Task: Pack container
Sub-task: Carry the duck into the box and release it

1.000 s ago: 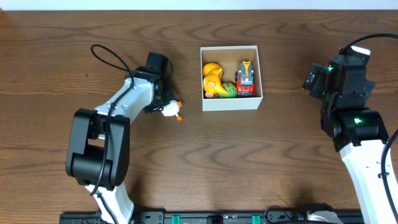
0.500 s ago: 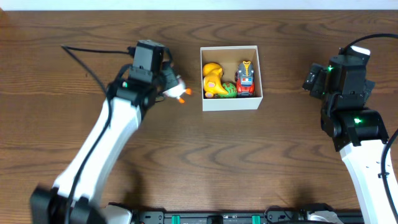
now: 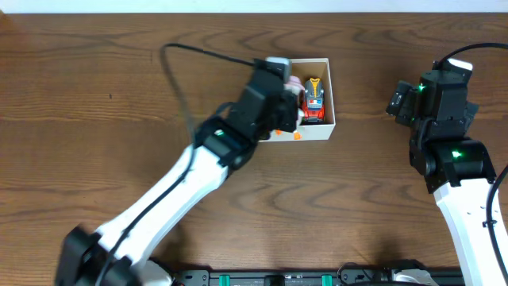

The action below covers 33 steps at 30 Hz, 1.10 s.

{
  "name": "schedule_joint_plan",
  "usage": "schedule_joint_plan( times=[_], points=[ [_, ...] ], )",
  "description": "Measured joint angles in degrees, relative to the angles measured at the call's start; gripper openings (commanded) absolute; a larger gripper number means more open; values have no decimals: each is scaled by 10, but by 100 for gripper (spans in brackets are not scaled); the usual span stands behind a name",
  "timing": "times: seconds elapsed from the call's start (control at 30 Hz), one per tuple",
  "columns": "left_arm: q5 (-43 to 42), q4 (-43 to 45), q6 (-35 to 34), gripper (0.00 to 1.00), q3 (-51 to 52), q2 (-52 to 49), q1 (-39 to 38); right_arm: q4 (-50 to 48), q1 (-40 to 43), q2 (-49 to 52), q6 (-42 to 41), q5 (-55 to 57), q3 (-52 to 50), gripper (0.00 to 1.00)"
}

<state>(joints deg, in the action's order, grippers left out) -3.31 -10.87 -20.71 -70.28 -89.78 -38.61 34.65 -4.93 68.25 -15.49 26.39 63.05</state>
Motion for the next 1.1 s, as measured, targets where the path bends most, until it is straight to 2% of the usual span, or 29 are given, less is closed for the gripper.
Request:
schedule_joint_plan(
  times=[0.2, 0.5, 1.1],
  points=[
    [6, 84, 105, 6, 1, -78, -1, 0, 0, 0, 0, 0, 0, 99],
    [47, 163, 203, 6, 1, -95, -1, 0, 0, 0, 0, 0, 0, 99],
    [78, 182, 232, 6, 1, -148, 0, 0, 0, 0, 0, 0, 0, 99]
  ],
)
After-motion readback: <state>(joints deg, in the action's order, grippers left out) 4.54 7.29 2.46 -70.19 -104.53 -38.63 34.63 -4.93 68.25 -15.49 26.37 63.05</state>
